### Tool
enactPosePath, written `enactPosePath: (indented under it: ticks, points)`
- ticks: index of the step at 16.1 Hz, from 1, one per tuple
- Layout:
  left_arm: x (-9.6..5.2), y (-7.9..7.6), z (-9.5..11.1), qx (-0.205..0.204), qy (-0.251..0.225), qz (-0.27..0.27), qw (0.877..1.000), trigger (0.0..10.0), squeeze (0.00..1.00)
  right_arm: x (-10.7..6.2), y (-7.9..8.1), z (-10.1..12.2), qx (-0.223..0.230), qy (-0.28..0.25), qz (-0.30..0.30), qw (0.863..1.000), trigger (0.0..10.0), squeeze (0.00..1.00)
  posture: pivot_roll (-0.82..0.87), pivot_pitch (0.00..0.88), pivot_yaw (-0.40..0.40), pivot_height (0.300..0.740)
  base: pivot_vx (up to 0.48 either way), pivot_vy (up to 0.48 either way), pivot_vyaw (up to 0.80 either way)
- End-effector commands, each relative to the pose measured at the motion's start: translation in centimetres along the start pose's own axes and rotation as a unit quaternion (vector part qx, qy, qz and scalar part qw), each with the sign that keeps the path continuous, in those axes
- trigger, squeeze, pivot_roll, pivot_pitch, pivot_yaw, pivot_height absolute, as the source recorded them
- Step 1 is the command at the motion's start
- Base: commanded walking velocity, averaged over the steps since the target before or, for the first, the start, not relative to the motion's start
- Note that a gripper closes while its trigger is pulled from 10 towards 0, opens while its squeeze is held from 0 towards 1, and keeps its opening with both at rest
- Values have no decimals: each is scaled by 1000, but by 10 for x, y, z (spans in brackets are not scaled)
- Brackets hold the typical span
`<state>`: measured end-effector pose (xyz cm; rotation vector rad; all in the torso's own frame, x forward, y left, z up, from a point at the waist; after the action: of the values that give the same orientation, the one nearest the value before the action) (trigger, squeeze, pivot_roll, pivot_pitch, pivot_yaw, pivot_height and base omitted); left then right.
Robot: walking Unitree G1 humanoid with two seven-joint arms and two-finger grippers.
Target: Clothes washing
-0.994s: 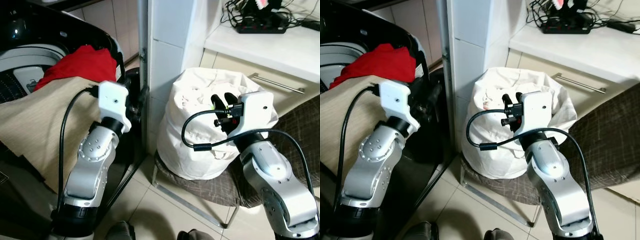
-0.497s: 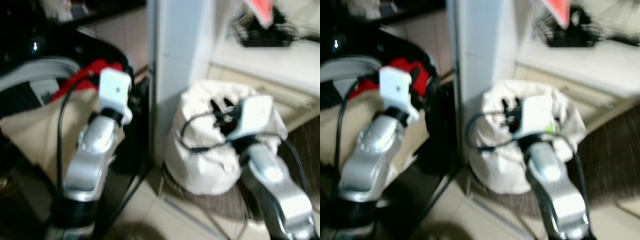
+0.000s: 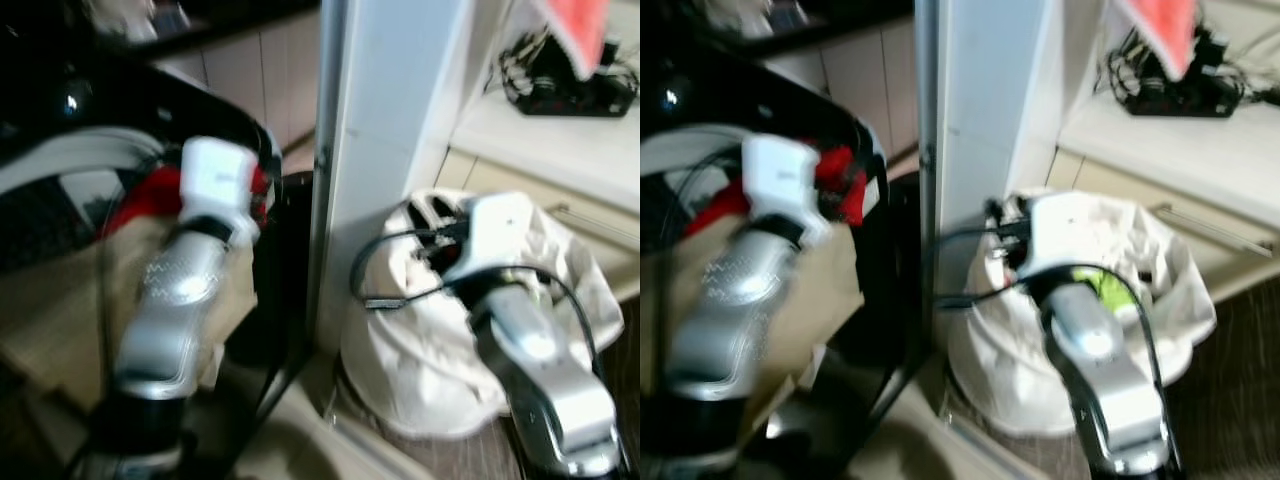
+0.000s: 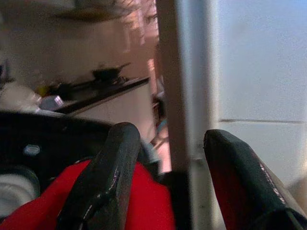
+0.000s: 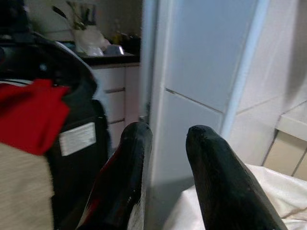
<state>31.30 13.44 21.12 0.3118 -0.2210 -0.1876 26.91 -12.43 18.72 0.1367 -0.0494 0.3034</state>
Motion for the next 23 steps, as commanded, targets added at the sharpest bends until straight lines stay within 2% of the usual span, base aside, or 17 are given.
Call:
enactPosePath:
  ticks: [1,3,6,8,10,13,14,16,19,22,23]
  points:
    - [2,-12,6,-11,-6,-19,1000,10000,0,-2,-9,3,-9,-2,-17,1000,10000,0,-92,39,-12,740,262,0,0]
    - [1,-16,7,-31,-12,-30,999,10000,0,-4,-11,2,-12,2,-20,1000,10000,0,-94,39,-12,740,0,0,0]
    - [0,-21,6,-21,-8,-73,997,10000,0,-9,-15,-6,-11,29,-26,999,10000,0,-97,37,-15,740,0,0,0]
    - [3,-18,5,-15,-7,-82,997,10000,0,-11,-16,-10,-4,44,-14,999,10000,0,-99,35,-16,740,0,0,0]
    - [12,-9,4,17,3,-79,997,10000,0,-13,-22,-8,-14,55,-5,998,10000,0,-104,29,-10,740,0,0,0]
    - [19,-4,0,28,23,-86,996,10000,0,-14,-27,-3,-21,64,11,998,10000,0,-106,18,-11,740,0,0,0]
    - [23,-5,-5,27,40,-104,993,10000,1000,-14,-26,-2,-25,71,29,997,10000,0,-105,21,-16,740,0,0,0]
    - [27,-2,-12,33,67,-109,991,10000,1000,-15,-22,-2,-30,80,51,995,10000,0,-108,18,-17,740,0,0,0]
    - [41,16,-21,100,94,-92,986,10000,1000,-17,-11,-3,-47,100,101,989,10000,0,-113,13,-19,740,0,0,0]
    - [51,30,-28,159,118,-92,976,10000,1000,-19,-7,-5,-61,123,136,981,10000,0,-113,16,-21,740,0,0,0]
    - [57,34,-34,172,127,-100,972,10000,63,-18,-6,-4,-63,125,142,980,10000,0,-112,19,-24,740,0,0,0]
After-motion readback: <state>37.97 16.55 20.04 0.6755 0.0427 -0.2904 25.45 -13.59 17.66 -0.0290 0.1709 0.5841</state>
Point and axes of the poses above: a point about 5 cm out from each wrist's last joint towards the gripper, its own x axis pointing out of the wrist towards the gripper, its own z axis along the axis of the wrist's last joint, y = z × x, the point moved 1 cm from there along x, pointing out of the wrist towards the gripper, and after that the axes turned 10 degrees about x, right-handed, at the moved point
